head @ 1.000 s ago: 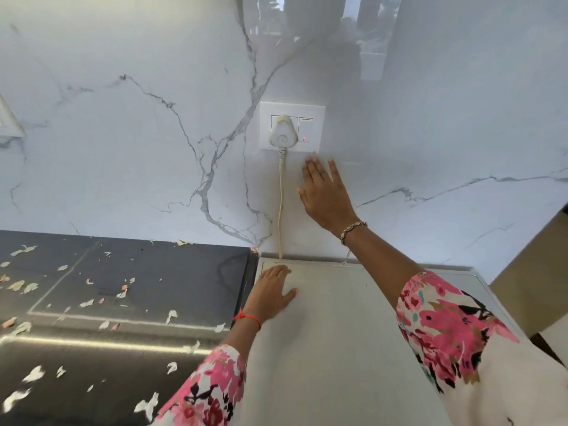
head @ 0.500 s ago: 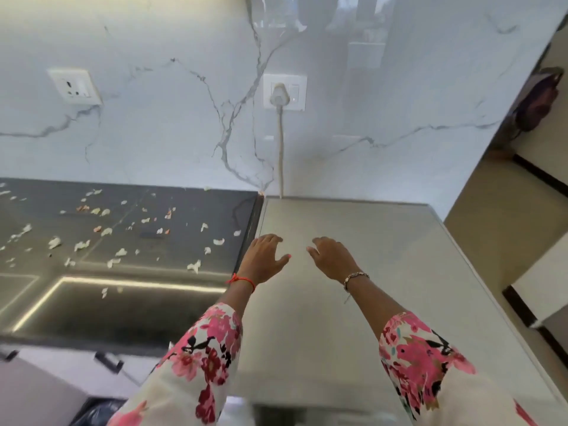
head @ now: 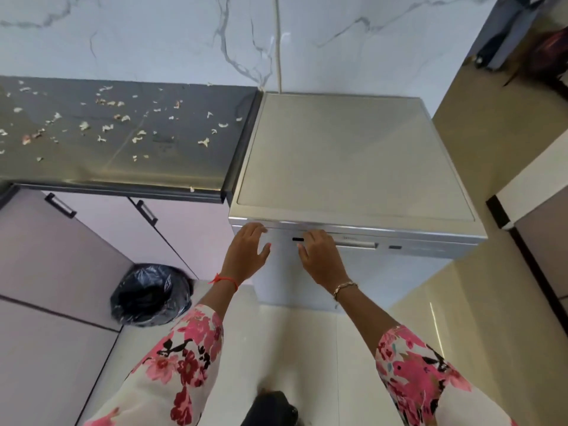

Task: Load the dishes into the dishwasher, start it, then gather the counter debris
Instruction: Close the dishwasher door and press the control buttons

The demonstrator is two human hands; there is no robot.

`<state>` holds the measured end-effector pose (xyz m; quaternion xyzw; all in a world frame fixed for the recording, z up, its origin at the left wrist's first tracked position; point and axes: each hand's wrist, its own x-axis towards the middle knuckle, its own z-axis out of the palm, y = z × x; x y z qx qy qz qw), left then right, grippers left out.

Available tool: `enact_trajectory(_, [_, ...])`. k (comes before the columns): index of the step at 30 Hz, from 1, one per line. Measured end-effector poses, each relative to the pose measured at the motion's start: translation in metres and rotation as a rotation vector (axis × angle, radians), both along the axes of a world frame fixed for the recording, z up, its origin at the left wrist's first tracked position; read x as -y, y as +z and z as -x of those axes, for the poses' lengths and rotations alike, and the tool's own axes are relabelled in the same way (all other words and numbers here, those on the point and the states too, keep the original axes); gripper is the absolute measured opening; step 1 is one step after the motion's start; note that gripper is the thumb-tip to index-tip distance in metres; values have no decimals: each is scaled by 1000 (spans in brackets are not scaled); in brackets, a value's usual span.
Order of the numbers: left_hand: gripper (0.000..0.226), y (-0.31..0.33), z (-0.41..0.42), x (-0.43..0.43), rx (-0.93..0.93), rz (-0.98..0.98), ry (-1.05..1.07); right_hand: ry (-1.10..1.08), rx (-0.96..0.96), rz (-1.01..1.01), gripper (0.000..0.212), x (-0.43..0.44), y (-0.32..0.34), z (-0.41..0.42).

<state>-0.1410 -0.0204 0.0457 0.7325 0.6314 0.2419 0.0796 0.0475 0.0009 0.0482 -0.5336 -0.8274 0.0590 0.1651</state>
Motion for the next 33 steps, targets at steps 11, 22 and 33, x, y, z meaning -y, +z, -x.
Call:
enact_trajectory(11, [64,-105,30,31,-162,-19,110,25,36,-142,44,37,-98,28])
enact_trajectory(22, [58,-195,51,-56,-183,-519,128,79,103,-716,46,-41,-176,89])
enact_trajectory(33, [58,-219,53,-97,-45,-920,10,-115,112,-1112,44,-76,-211,111])
